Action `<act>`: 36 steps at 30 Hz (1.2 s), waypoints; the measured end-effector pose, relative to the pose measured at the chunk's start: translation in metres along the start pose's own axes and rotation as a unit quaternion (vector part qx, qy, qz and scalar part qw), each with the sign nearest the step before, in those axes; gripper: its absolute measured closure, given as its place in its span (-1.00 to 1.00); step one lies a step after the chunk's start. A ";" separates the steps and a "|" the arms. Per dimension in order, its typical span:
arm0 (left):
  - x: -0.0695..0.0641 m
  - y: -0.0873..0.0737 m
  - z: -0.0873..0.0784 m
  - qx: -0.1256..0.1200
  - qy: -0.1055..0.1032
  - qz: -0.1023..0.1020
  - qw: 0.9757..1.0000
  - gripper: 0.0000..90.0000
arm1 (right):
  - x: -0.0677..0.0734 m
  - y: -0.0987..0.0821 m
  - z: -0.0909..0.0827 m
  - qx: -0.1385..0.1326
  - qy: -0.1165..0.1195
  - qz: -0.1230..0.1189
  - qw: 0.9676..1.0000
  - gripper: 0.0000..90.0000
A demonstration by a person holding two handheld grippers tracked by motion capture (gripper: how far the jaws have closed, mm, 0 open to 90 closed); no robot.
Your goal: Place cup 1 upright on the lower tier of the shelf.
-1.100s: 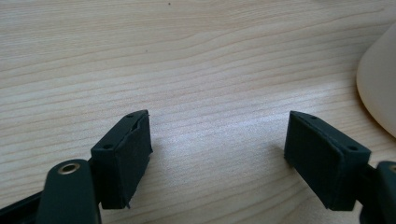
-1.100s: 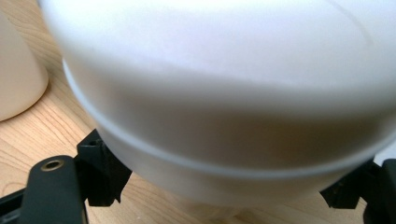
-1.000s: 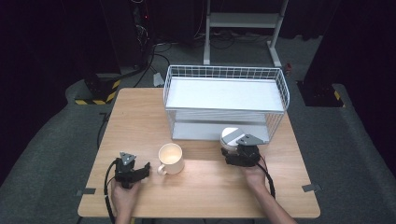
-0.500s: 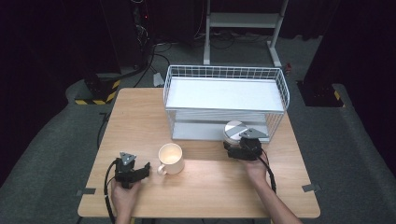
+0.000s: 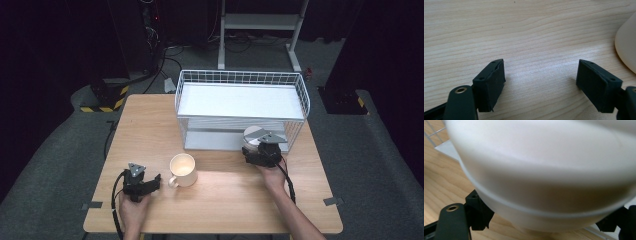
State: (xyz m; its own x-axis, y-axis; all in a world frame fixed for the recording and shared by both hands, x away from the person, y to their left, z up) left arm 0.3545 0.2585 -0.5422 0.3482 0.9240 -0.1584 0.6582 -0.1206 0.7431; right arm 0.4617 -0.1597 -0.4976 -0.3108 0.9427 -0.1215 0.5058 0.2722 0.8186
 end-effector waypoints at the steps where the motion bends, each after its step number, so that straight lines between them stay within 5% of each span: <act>1: 0.000 0.000 0.000 0.001 0.000 0.000 1.000 -0.49 | -0.001 0.000 0.001 -0.001 -0.001 0.001 1.000 -0.58; 13: 0.000 0.000 0.000 0.001 -0.001 0.000 1.000 -0.49 | 0.001 0.006 0.008 0.005 -0.008 -0.015 1.000 -0.58; 36: 0.000 0.000 0.000 0.000 -0.001 -0.001 1.000 -0.49 | -0.001 0.014 0.027 -0.005 -0.009 0.000 1.000 -0.58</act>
State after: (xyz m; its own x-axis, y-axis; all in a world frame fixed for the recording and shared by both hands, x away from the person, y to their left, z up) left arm 0.3544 0.2588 -0.5422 0.3486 0.9233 -0.1615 0.6594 -0.1191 0.7423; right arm 0.4906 -0.1521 -0.5012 -0.2968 0.9458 -0.1317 0.4977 0.2709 0.8239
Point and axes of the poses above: each handheld gripper's, and its own axes: z roughly forward along the jaws, y roughly out of its top, x roughly to its left, the point moved 2 cm from there along z, roughly forward along the jaws, and after that the axes turned 14 degrees about -y, right-handed, at the moved point
